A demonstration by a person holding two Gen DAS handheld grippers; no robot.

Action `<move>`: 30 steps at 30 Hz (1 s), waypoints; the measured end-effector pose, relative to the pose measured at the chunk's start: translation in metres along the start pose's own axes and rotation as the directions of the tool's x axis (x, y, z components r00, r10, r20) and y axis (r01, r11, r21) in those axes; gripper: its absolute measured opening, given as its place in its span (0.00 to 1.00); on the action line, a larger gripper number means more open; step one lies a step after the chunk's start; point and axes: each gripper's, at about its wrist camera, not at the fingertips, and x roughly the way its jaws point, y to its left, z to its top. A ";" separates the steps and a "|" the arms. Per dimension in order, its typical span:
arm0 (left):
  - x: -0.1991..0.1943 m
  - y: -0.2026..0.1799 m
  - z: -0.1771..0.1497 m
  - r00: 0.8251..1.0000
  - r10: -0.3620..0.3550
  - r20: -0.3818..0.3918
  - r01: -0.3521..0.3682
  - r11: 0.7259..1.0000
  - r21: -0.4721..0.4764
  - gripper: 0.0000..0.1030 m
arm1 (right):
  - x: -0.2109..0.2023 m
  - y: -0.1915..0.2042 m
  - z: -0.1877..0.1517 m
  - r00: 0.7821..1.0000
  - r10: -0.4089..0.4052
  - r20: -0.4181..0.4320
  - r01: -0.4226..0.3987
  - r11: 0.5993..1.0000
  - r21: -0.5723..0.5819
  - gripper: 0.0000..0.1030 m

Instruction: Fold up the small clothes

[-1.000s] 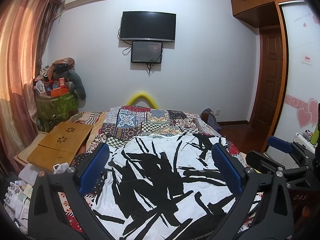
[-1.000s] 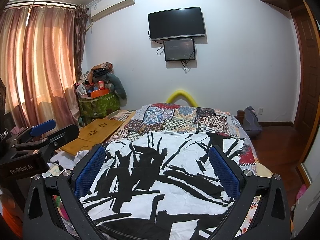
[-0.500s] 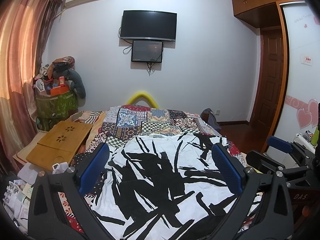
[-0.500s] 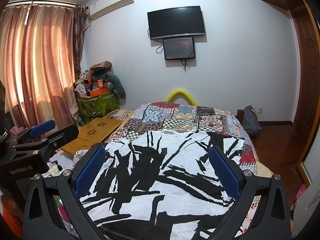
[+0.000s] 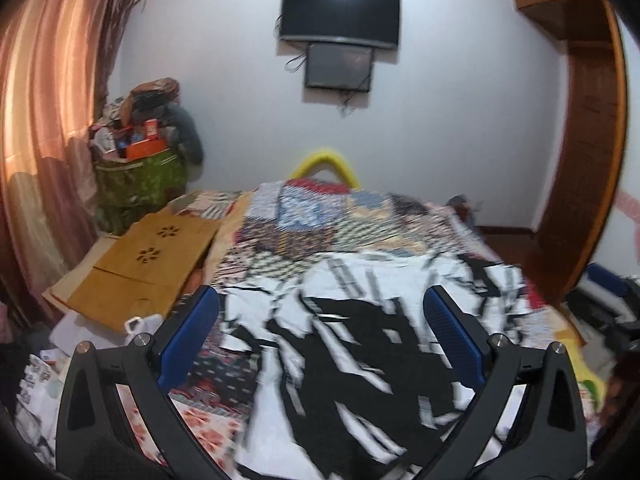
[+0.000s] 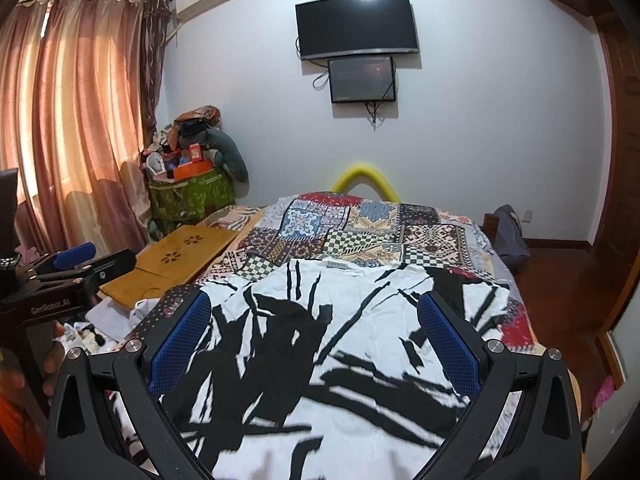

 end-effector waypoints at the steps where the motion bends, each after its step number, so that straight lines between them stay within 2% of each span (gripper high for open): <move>1: 0.011 0.008 0.001 1.000 0.018 -0.014 -0.018 1.000 0.000 1.00 | 0.009 -0.001 0.002 1.000 0.003 -0.011 -0.003 1.000 -0.003 0.99; 7: 0.071 0.056 -0.004 0.996 0.077 -0.037 -0.078 0.997 -0.011 1.00 | 0.065 -0.002 0.014 0.997 0.027 -0.074 -0.030 0.999 -0.044 0.99; 10: 0.107 0.079 -0.009 0.985 0.109 -0.130 -0.112 0.994 -0.015 1.00 | 0.101 0.001 0.017 0.991 0.035 -0.128 -0.046 0.995 -0.087 0.99; 13: 0.142 0.106 -0.020 0.965 0.115 -0.236 -0.133 0.989 -0.062 1.00 | 0.133 0.004 0.017 0.981 0.054 -0.187 -0.076 0.990 -0.117 0.99; 17: 0.183 0.137 -0.042 0.919 0.077 -0.387 -0.145 0.978 -0.151 1.00 | 0.174 0.009 0.012 0.960 0.085 -0.268 -0.125 0.982 -0.139 0.97; 19: 0.198 0.147 -0.054 0.894 0.050 -0.446 -0.147 0.971 -0.187 0.94 | 0.194 0.011 0.009 0.941 0.106 -0.320 -0.158 0.977 -0.141 0.91; 20: 0.206 0.153 -0.060 0.877 0.032 -0.480 -0.149 0.967 -0.207 0.87 | 0.206 0.012 0.007 0.930 0.118 -0.347 -0.175 0.975 -0.138 0.90; 24: 0.223 0.155 -0.081 0.823 -0.057 -0.565 -0.122 0.954 -0.274 0.77 | 0.243 0.018 -0.004 0.878 0.168 -0.448 -0.241 0.964 -0.109 0.79; 27: 0.230 0.150 -0.093 0.786 -0.122 -0.606 -0.090 0.947 -0.309 0.75 | 0.265 0.027 -0.014 0.835 0.184 -0.518 -0.280 0.953 -0.114 0.67; 30: 0.234 0.144 -0.100 0.755 -0.214 -0.620 -0.042 0.927 -0.372 0.74 | 0.279 0.033 -0.024 0.804 0.188 -0.564 -0.311 0.942 -0.129 0.64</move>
